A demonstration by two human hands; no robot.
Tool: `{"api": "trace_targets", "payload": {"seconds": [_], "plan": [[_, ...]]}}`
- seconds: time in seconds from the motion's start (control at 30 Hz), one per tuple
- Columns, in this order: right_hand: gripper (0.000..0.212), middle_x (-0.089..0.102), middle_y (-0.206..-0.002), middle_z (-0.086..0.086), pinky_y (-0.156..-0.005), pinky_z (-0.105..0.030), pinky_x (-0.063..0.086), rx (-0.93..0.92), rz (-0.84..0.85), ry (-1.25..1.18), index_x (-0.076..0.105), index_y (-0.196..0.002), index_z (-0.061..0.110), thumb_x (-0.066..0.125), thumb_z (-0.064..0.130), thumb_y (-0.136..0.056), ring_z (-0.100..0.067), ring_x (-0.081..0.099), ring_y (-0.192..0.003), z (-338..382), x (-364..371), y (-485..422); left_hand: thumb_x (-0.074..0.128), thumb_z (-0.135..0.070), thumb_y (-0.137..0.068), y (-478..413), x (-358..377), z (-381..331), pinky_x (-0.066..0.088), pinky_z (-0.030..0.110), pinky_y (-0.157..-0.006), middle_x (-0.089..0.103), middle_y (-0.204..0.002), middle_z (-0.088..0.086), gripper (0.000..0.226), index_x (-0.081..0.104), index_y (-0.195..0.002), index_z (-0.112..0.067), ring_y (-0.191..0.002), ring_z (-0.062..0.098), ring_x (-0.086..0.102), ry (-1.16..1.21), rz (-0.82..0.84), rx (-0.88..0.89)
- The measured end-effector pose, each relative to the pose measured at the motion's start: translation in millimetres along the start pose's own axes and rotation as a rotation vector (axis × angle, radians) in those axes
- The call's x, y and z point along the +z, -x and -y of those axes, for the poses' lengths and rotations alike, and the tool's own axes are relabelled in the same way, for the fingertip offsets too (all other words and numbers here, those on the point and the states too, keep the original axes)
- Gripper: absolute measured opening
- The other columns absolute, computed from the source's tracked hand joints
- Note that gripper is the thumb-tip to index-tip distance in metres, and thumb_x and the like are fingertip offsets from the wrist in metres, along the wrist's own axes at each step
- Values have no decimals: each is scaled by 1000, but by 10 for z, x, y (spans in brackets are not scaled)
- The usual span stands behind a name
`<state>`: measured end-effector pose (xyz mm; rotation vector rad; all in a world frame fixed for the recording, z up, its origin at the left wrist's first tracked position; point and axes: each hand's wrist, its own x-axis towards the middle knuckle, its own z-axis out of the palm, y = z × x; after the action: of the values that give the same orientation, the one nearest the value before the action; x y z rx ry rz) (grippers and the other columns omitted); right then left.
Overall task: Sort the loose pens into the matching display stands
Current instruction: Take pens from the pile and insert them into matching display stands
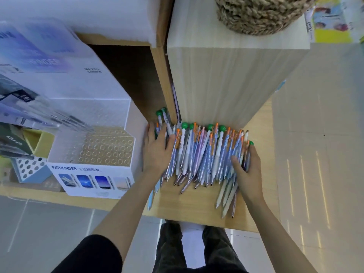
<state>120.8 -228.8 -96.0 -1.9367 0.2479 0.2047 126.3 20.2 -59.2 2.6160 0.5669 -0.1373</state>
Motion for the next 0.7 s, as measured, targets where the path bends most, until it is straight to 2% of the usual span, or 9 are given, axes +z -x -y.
{"api": "trace_targets", "payload": {"seconds": [0.03,0.1,0.2,0.3,0.4,0.5,0.6,0.63,0.7], "plan": [[69,40,-146,5,-110,-51,33,-1,8,-3,31,-145,32,55,56,-85,-16,34,-136,16,47,-2,26,-46,-101,-50,65,59,-1,34,-117,11,-160,10,54,27,-149,-22,-148,25,2,-68,2,31],[63,45,-142,10,-110,-47,34,5,-19,-51,35,-143,34,60,46,-86,-11,37,-133,74,156,16,24,-43,-100,-54,128,137,-5,34,-119,18,-158,11,53,34,-147,-18,-148,25,4,-106,-48,83],[59,41,-139,21,-112,-35,30,38,-88,-125,31,-141,42,61,36,-91,-2,35,-131,210,341,72,36,-28,-102,97,124,166,-7,25,-115,17,-158,10,44,38,-144,-15,-148,25,0,29,-98,121],[72,22,-156,4,-118,-35,16,43,-139,-16,13,-152,23,55,36,-95,-12,17,-143,272,521,105,39,-23,-101,159,132,194,-8,22,-113,12,-159,8,44,37,-145,-15,-147,23,-5,87,-102,172],[68,21,-156,-2,-112,-26,15,-19,-139,74,9,-151,26,50,32,-97,-15,18,-141,298,656,190,41,-17,-100,166,183,200,1,32,-117,10,-159,11,42,41,-142,-9,-145,21,-9,147,-75,149],[63,34,-148,-7,-109,-28,21,-71,-111,156,7,-146,33,43,35,-95,-19,27,-133,287,742,273,39,-14,-100,203,198,191,6,37,-119,8,-159,13,40,41,-139,-4,-143,18,-12,202,-65,127],[59,35,-148,-3,-112,-36,25,-87,-100,153,12,-146,33,41,36,-95,-16,27,-133,255,742,276,40,-14,-100,244,182,202,7,39,-120,3,-159,11,44,36,-144,-8,-143,13,-12,256,-52,124],[56,33,-149,1,-113,-40,25,-96,-91,123,14,-146,34,40,37,-96,-13,27,-135,265,735,285,39,-17,-100,258,149,188,9,42,-120,2,-160,7,46,33,-146,-12,-143,11,-11,299,-41,121],[50,29,-150,12,-116,-42,23,-109,-65,18,19,-145,38,36,41,-98,-5,23,-139,308,740,294,35,-37,-99,268,55,136,10,42,-120,4,-159,-3,50,27,-147,-27,-142,6,-9,386,-42,152]]}}
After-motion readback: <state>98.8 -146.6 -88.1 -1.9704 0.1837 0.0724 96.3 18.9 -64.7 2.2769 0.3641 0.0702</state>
